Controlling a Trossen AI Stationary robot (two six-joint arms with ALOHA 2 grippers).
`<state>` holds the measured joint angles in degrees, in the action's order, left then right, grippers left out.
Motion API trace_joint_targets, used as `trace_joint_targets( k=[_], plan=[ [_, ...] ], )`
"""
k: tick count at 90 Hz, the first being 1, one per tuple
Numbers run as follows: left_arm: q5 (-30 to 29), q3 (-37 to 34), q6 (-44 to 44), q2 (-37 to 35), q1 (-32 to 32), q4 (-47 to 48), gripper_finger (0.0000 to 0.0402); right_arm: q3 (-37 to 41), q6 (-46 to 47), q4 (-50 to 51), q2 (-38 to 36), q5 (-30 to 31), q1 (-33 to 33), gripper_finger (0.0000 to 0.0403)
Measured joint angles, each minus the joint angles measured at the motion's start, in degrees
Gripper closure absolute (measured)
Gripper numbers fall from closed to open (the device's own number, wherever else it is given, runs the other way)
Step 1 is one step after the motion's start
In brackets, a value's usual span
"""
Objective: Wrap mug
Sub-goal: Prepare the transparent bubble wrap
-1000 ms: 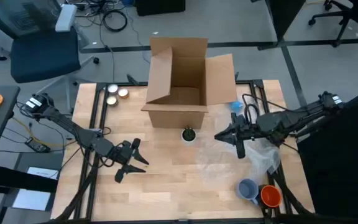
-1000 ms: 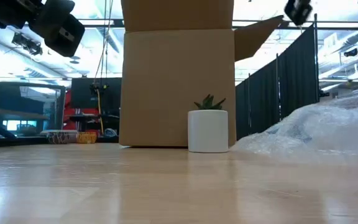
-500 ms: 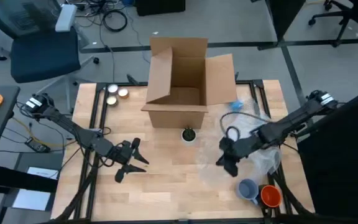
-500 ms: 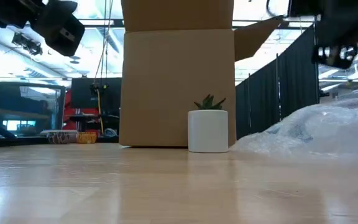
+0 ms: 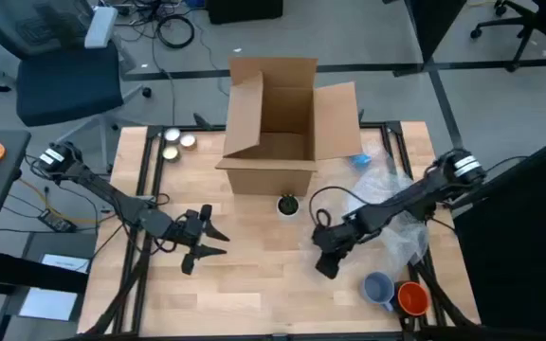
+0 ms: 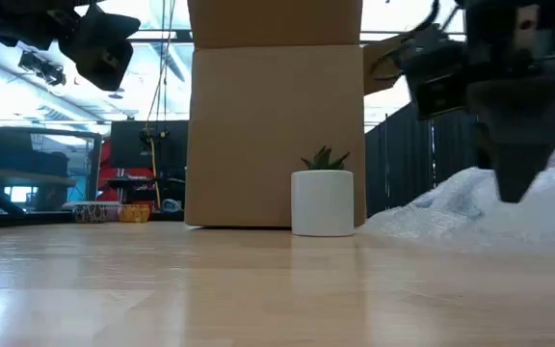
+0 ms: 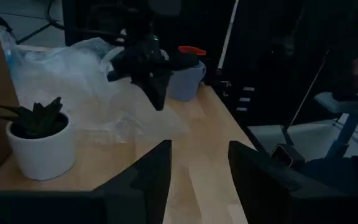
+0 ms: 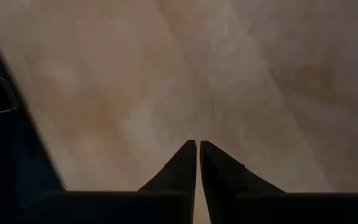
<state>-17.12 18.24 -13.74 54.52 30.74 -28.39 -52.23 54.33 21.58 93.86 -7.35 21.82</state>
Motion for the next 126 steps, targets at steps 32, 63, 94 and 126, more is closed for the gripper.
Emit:
trace_joint_targets(
  k=[32,63,94,126],
  plan=[
    [0.0,-0.02,0.02,0.0,0.0,-0.51,0.0257,-18.43,-11.02,11.98,16.98,1.32,-0.55,0.0403],
    [0.0,-0.02,0.0,0.0,0.0,-0.52,0.0257,-30.39,-25.53,11.58,16.91,12.67,-1.07,0.0403],
    [0.0,-0.02,0.0,0.0,0.0,-0.54,0.0257,-30.65,-16.51,43.47,16.65,16.87,0.55,0.0403],
    [-0.01,-0.02,0.0,0.0,0.0,-0.57,0.0257,-19.67,-19.3,19.83,16.68,15.96,-2.88,0.0403]
  ],
)
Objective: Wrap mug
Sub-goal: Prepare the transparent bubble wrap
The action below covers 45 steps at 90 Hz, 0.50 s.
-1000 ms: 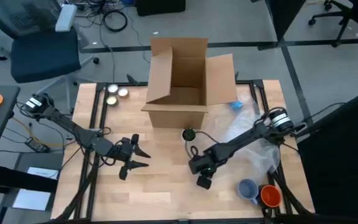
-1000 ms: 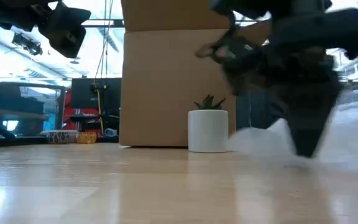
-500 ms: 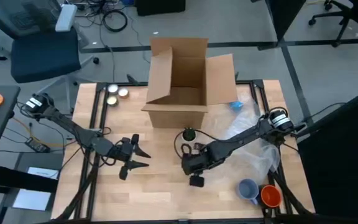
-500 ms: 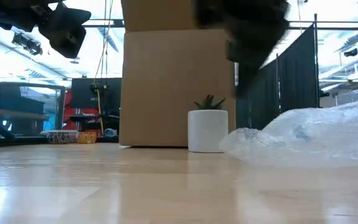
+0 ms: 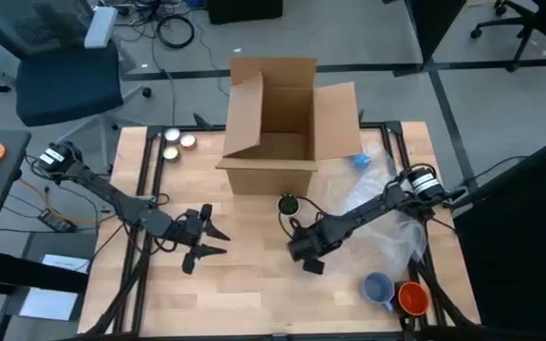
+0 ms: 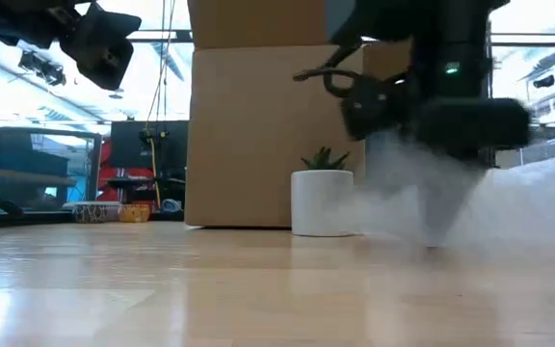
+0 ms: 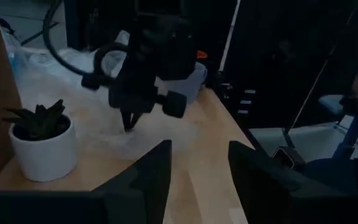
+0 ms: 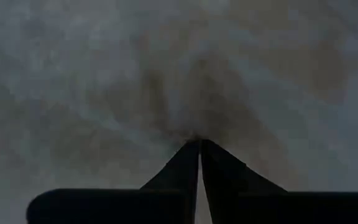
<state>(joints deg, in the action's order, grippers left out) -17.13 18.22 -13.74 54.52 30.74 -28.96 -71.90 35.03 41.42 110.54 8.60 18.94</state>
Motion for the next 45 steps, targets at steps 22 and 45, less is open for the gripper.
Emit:
trace_joint_targets(
  k=[22,45],
  plan=[
    [0.01,0.0,0.0,0.0,0.01,0.01,0.0257,0.15,-5.41,-17.96,0.0,-0.26,-1.38,0.0403],
    [0.01,0.0,0.0,0.0,0.0,-0.26,0.0257,-0.45,-7.86,-26.2,-0.09,-1.27,-1.51,0.0403]
  ],
)
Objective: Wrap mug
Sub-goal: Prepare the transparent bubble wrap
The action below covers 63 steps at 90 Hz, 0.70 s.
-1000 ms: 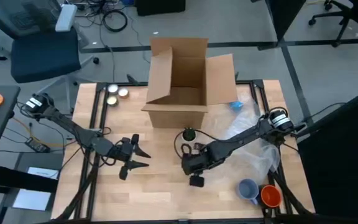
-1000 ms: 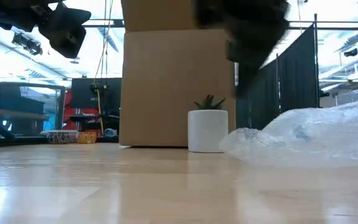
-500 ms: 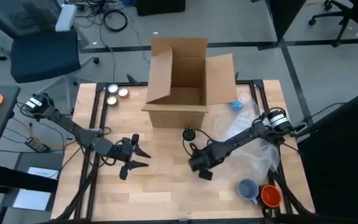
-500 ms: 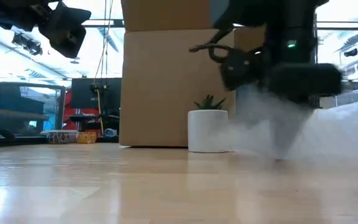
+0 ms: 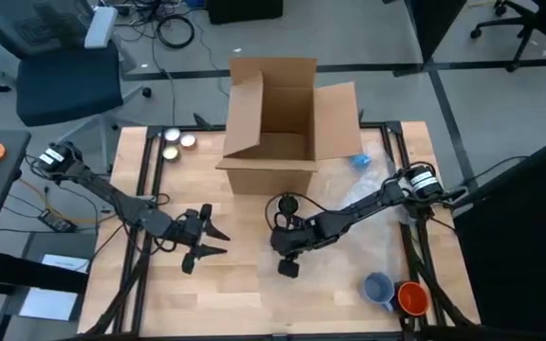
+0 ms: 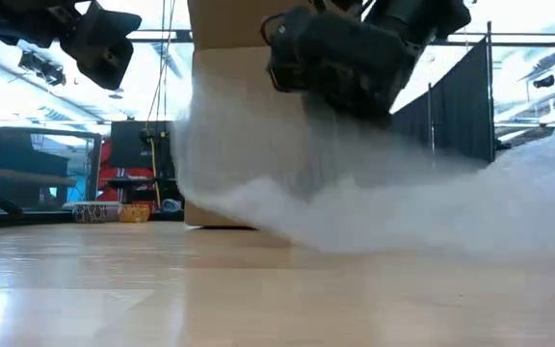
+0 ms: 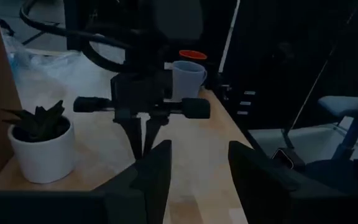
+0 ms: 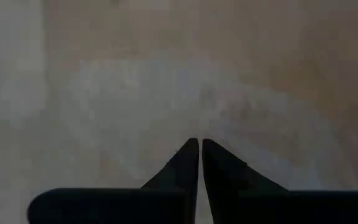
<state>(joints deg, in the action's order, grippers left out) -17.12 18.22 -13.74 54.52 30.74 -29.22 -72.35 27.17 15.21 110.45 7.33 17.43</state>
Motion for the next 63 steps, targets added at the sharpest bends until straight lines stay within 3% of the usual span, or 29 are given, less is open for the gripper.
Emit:
trace_joint_targets(
  k=[13,38,48,63],
  plan=[
    [0.0,0.0,0.0,0.0,0.0,0.07,0.0257,-4.14,-0.74,7.83,-2.68,-1.49,0.3,0.0403],
    [0.0,0.0,0.0,0.0,0.01,0.16,0.0257,-3.88,7.53,36.99,-4.42,-0.94,1.66,0.0403],
    [-0.02,0.0,0.0,0.0,0.0,0.31,0.0257,-0.25,9.35,35.2,-2.0,-1.5,1.7,0.0403],
    [0.0,0.01,0.0,0.0,0.0,0.17,0.0257,0.02,7.85,22.96,2.55,-3.15,1.63,0.0403]
  ],
)
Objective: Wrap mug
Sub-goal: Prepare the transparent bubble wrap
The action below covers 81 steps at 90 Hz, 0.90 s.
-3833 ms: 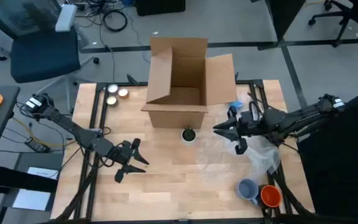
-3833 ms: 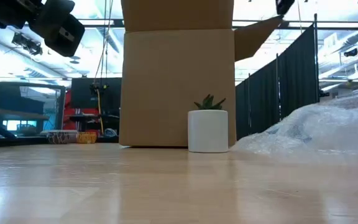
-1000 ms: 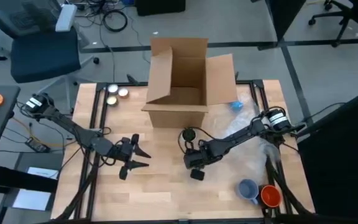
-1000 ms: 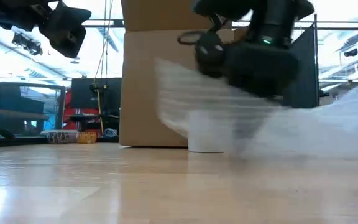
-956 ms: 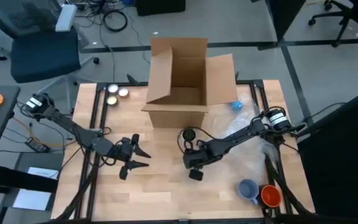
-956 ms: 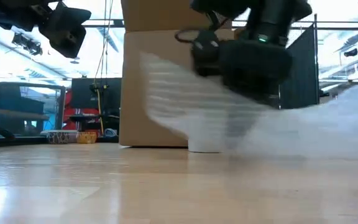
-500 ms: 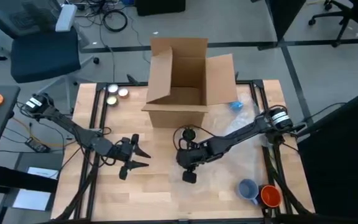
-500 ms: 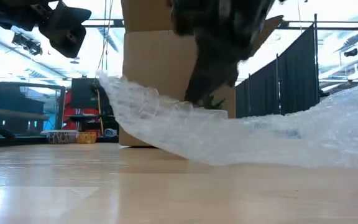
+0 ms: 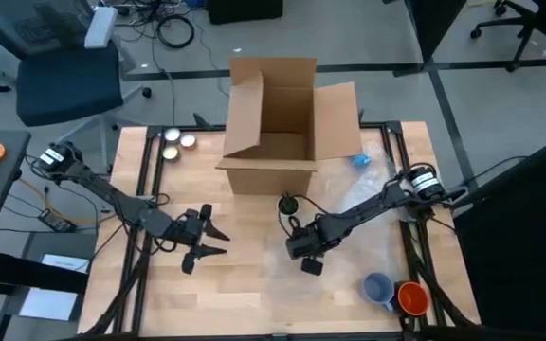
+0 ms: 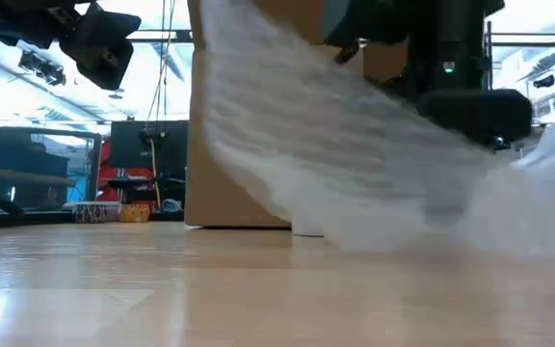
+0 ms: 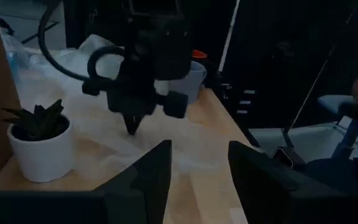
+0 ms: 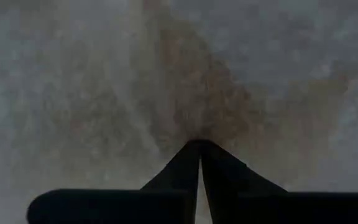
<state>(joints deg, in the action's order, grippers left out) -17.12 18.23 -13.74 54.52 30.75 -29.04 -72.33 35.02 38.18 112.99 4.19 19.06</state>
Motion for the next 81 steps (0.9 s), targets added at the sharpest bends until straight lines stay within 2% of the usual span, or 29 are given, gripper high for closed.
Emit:
trace_joint_targets(
  k=[19,34,48,61,71,81],
  plan=[
    [0.0,0.01,0.0,0.02,0.0,0.1,0.0257,-2.69,-4.91,-17.85,3.47,-0.55,-0.81,0.0403],
    [-0.02,0.03,0.0,0.02,0.0,0.18,0.0257,-2.7,-8.74,-27.83,1.69,-0.41,-2.13,0.0403],
    [-0.02,0.03,0.0,0.02,0.01,0.11,0.0257,-2.76,-10.31,-24.26,-3.46,1.79,-2.87,0.0403],
    [0.0,0.03,0.0,0.02,0.0,0.07,0.0257,-2.91,-9.44,-13.74,-8.83,1.25,-2.54,0.0403],
    [-0.02,0.03,0.0,0.02,0.0,0.07,0.0257,-2.06,-5.13,-4.81,-9.53,0.59,-2.15,0.0403],
    [-0.01,0.03,0.0,0.02,0.01,0.11,0.0257,0.42,-2.15,-4.63,-7.85,0.61,-2.17,0.0403]
  ],
)
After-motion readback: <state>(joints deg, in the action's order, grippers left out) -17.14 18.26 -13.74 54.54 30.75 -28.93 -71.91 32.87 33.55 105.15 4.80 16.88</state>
